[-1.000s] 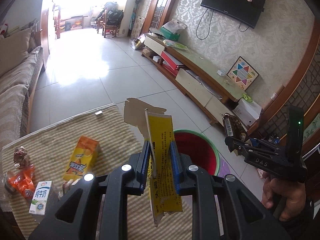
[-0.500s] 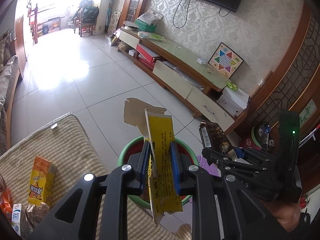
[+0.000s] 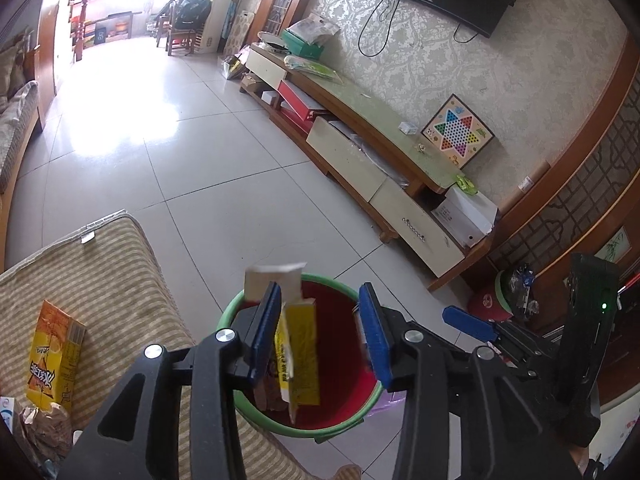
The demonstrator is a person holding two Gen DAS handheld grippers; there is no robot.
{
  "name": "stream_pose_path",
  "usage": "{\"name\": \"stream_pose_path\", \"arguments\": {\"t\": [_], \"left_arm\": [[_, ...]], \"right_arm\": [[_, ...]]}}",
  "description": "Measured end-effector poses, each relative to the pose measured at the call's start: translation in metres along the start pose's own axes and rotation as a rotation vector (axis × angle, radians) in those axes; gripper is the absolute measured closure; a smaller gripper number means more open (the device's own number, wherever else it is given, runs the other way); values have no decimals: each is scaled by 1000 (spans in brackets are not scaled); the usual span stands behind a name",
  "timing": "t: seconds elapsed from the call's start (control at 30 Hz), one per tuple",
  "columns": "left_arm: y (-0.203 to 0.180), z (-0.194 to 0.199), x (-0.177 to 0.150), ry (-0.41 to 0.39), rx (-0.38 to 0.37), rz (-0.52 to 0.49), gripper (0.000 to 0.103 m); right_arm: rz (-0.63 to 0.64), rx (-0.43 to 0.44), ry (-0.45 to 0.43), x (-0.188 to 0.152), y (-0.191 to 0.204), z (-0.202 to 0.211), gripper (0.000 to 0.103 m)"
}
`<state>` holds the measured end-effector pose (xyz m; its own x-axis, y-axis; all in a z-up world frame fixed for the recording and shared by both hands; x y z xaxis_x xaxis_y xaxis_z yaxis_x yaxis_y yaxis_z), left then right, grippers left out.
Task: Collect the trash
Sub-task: 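Move both tools back over the table toward the remaining trash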
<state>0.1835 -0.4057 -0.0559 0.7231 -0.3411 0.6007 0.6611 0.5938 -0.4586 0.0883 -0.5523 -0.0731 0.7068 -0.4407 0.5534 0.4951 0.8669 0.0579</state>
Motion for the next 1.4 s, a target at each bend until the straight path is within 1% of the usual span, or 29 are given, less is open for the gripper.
{"name": "stream_pose_path", "arguments": {"t": [0.03, 0.17, 0.23, 0.27, 0.4, 0.47, 0.5, 0.6, 0.8, 0.93, 1.2, 1.3, 1.4], "left_arm": [[1, 2, 0, -2, -4, 0, 60], [4, 13, -1, -17, 0, 1, 52], [7, 22, -2, -31, 4, 1, 41], [8, 26, -2, -36, 11, 1, 38], [17, 47, -6, -58, 47, 5, 14], [23, 59, -9, -68, 69, 3, 11], [27, 65, -10, -75, 85, 6, 8], [42, 86, -14, -93, 115, 29, 8], [76, 136, -29, -145, 182, 99, 8], [99, 173, -50, -183, 216, 155, 8], [156, 246, -98, -232, 336, 240, 8], [176, 270, -117, -242, 374, 272, 8], [196, 290, -136, -249, 407, 308, 8]], "right_arm": [[2, 4, 1, 0, 1, 0, 38], [17, 10, -6, 0, 6, 2, 30], [26, 9, -12, 1, 10, 4, 27], [28, 8, -16, 1, 11, 4, 24], [38, 2, -27, 4, 19, 7, 15], [51, 5, -36, 7, 28, 10, 7], [63, 3, -43, 8, 34, 12, 6], [99, 4, -58, 11, 51, 15, 5], [155, 22, -58, 9, 84, 18, 5], [205, 44, -56, 3, 113, 21, 5], [329, 102, -24, -22, 178, 22, 5], [340, 147, -20, -25, 196, 26, 5], [330, 214, 11, -33, 214, 26, 5]]}}
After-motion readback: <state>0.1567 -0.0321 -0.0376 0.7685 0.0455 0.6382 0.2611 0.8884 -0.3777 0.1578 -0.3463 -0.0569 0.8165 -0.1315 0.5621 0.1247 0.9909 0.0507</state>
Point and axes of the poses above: each gripper's, at about its wrist camera, not at the fingertips, and z roughly against the way its jaws point, y to its left, x to its top, the point moved 3 cm from there along -z, roughly the way its jaws point, and after that the axes turned 8 degrees about -x, right-handed, at the moved point
